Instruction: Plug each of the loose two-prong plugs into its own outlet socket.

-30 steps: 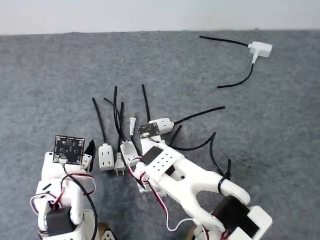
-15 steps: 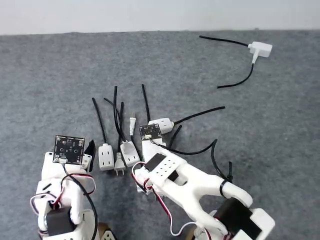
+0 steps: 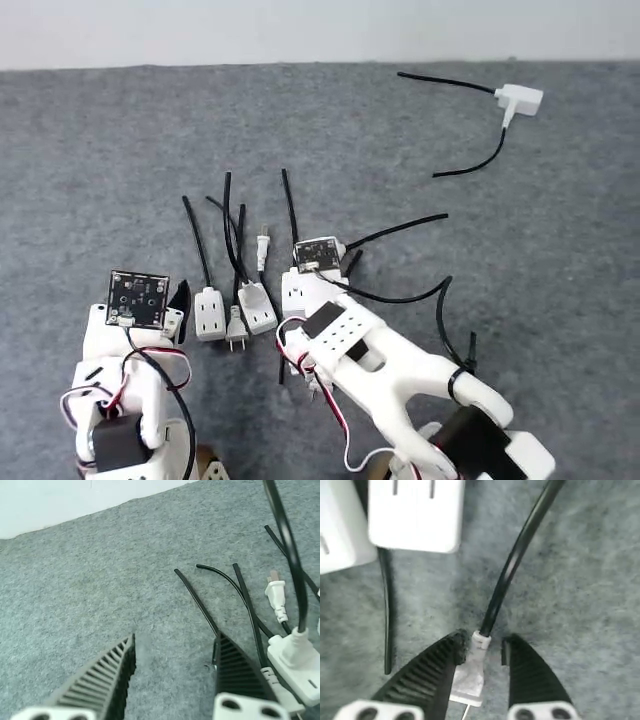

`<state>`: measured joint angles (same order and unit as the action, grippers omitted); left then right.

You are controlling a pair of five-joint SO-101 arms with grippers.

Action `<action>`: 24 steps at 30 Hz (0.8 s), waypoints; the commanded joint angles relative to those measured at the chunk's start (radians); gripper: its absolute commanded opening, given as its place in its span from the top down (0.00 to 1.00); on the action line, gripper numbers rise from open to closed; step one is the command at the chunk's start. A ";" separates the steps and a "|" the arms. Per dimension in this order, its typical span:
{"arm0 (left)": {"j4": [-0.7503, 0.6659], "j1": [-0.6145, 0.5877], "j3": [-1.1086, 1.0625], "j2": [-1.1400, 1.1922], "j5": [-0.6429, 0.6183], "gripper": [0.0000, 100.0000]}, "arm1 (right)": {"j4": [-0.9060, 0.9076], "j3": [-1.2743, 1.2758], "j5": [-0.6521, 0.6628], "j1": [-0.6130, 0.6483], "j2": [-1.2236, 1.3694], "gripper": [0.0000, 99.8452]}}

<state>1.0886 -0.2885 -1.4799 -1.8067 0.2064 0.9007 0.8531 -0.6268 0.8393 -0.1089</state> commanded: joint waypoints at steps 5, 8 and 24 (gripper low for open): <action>-0.031 -0.005 0.007 -0.014 -0.005 0.76 | -0.002 -0.012 0.012 0.031 0.007 0.99; -0.031 -0.005 0.007 -0.014 -0.005 0.76 | 0.064 -0.055 0.012 0.028 0.005 0.99; -0.031 -0.005 0.007 -0.014 -0.005 0.76 | 0.189 -0.141 0.414 -0.148 0.005 0.99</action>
<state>1.0886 -0.2885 -1.4799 -1.8067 0.2064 1.0572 0.7748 -0.4657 0.7610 -0.0875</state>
